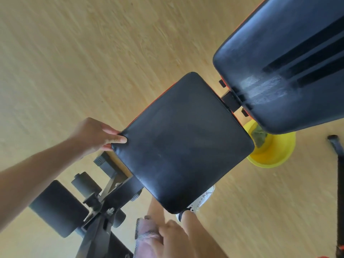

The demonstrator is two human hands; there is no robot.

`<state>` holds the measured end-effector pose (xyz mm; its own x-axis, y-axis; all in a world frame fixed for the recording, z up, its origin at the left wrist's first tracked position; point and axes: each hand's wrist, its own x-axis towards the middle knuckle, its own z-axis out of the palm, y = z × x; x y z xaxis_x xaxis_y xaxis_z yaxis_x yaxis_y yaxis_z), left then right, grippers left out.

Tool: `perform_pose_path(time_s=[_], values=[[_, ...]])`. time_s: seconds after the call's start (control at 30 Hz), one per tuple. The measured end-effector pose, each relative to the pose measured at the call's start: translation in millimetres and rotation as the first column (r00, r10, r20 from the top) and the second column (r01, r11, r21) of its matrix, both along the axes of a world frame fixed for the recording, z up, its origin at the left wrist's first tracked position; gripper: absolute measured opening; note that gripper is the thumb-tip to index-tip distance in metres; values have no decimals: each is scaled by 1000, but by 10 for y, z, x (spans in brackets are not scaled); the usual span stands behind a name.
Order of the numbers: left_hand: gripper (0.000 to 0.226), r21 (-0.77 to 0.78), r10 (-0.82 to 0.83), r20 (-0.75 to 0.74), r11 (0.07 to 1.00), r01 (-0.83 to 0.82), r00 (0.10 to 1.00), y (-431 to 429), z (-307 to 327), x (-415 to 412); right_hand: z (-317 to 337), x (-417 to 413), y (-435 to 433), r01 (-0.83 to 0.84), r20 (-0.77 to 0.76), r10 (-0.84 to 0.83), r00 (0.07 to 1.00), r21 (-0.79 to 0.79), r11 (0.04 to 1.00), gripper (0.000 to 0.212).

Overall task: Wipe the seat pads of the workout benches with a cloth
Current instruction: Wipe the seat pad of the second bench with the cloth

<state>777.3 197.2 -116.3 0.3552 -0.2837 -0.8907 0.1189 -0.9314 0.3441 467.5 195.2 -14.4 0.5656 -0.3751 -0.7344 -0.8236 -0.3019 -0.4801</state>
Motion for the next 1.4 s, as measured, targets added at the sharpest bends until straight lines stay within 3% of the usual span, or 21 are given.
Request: perform_pose_path(time_s=[0.03, 0.1, 0.13, 0.23, 0.33, 0.43, 0.5, 0.57, 0.67, 0.73, 0.83, 0.97, 1.03, 1.1, 1.17, 1.2, 1.23, 1.27, 1.33, 1.4], values=[[36, -3, 3, 6, 1000, -3, 1000, 0, 1, -25, -25, 157, 21, -82, 12, 83, 996, -71, 994, 7], [35, 3, 11, 12, 1000, -11, 1000, -13, 21, -30, -267, 300, 49, -187, 276, 291, 916, -348, 919, 20], [31, 16, 9, 28, 1000, -10, 1000, -31, 56, -23, -373, 512, -8, -216, 333, 381, 863, -437, 873, 20], [22, 14, -18, 35, 1000, 17, 999, -42, 85, -17, -637, 1215, -277, -282, 374, 528, 763, -542, 792, 22], [22, 18, 8, 39, 1000, -9, 999, -34, 94, -24, -807, 1230, -319, -486, 301, 693, 656, -534, 692, 15], [33, 39, 19, 22, 999, -20, 1000, -16, 59, -9, -813, 543, -254, -597, 332, 740, 585, -442, 670, 19], [36, 38, 42, 20, 998, -43, 999, -19, 76, -6, -747, 280, -228, -659, 309, 796, 520, -447, 604, 23], [35, 38, 37, 32, 999, -38, 999, -18, 74, -6, -756, 557, -199, -691, 289, 806, 517, -415, 592, 21], [35, 43, 33, 44, 998, -35, 998, -16, 62, -21, -831, 1272, -120, -639, 300, 828, 473, -531, 557, 13], [33, 41, 39, 46, 998, -41, 998, -14, 37, -15, -822, 1400, -130, -629, 234, 811, 535, -530, 568, 18], [32, 34, 41, 23, 999, -42, 999, -16, 38, -17, -930, 675, -34, -600, 290, 735, 613, -435, 672, 18], [33, 14, 85, 27, 996, -85, 996, 2, 34, -20, -859, -481, -157, -697, 258, 773, 580, -333, 635, 21], [32, 13, 88, 24, 996, -89, 996, -2, 34, -30, -764, -453, -629, -586, 188, 761, 622, -533, 611, 30], [31, 15, 89, 29, 996, -90, 996, -6, 19, -31, -632, -97, -1314, -350, 218, 580, 785, -615, 706, 16], [31, 19, 82, 27, 996, -82, 996, -4, 12, -28, -665, 171, -1782, 113, 354, 146, 924, -618, 778, 28], [33, 14, 78, 22, 997, -78, 997, -16, 16, -28, -672, 263, -1825, 316, 373, -101, 922, -575, 755, 28], [38, 13, 75, 13, 997, -76, 997, -24, 23, -33, -710, 274, -1701, 400, 368, -219, 904, -544, 738, 26], [41, 14, 82, 6, 997, -82, 997, -37, 41, -37, -755, 225, -1449, 339, 335, -181, 925, -509, 791, 18], [35, 13, 81, 7, 997, -81, 997, -43, 50, -52, -737, -12, -901, -56, 340, 187, 922, -362, 931, 19], [28, 5, 87, 11, 996, -87, 996, -31, 43, -63, -692, -248, -920, -404, 394, 581, 713, -446, 799, 33]])
